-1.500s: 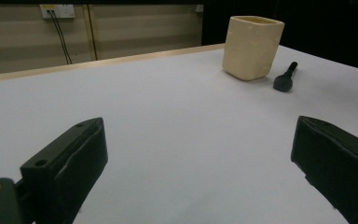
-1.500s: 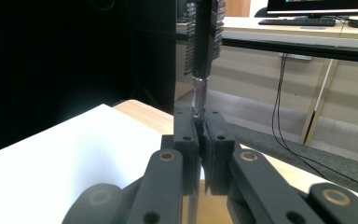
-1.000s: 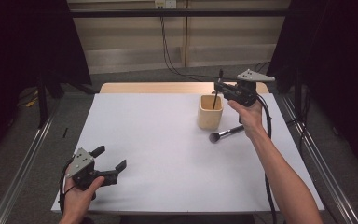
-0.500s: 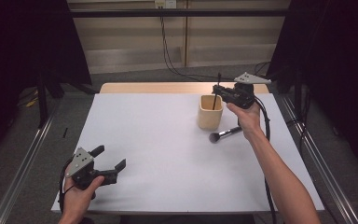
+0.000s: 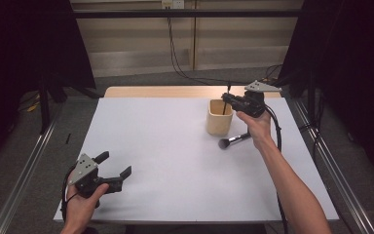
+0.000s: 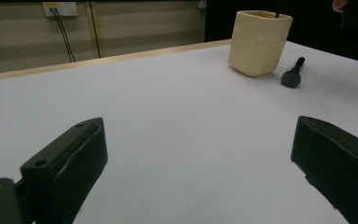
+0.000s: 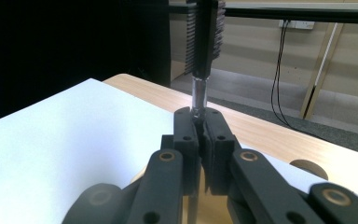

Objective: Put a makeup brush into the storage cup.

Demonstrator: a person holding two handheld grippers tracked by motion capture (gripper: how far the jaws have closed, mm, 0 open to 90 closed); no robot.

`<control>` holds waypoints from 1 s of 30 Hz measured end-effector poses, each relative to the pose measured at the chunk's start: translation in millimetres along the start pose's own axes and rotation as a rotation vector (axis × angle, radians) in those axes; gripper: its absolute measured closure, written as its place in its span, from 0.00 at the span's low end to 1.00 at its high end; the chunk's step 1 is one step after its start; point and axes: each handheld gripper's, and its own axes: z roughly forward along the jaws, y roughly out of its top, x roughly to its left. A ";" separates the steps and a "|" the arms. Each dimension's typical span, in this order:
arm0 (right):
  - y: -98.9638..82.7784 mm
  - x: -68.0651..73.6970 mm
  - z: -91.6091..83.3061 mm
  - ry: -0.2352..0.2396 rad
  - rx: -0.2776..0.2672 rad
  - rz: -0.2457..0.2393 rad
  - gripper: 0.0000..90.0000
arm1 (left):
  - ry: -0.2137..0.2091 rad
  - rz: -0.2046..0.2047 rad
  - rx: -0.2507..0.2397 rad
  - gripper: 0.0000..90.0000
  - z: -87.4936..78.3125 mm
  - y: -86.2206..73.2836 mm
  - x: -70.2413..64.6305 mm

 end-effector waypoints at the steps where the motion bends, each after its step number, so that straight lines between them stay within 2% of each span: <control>1: -1.3 -0.5 0.6 -0.002 0.002 0.001 0.96 | -0.001 -0.004 -0.002 0.04 0.0 -0.1 0.0; 17: -11.0 -1.0 2.6 0.001 0.014 0.007 0.95 | 0.003 0.007 0.006 0.04 1.4 0.0 1.5; 21: -11.3 -1.2 4.4 0.003 0.023 0.013 0.95 | 0.008 -0.007 0.009 0.04 3.2 -0.7 1.2; 30: -15.5 -2.9 6.9 0.010 0.037 0.019 0.86 | 0.006 0.000 0.005 0.04 2.9 -0.5 1.6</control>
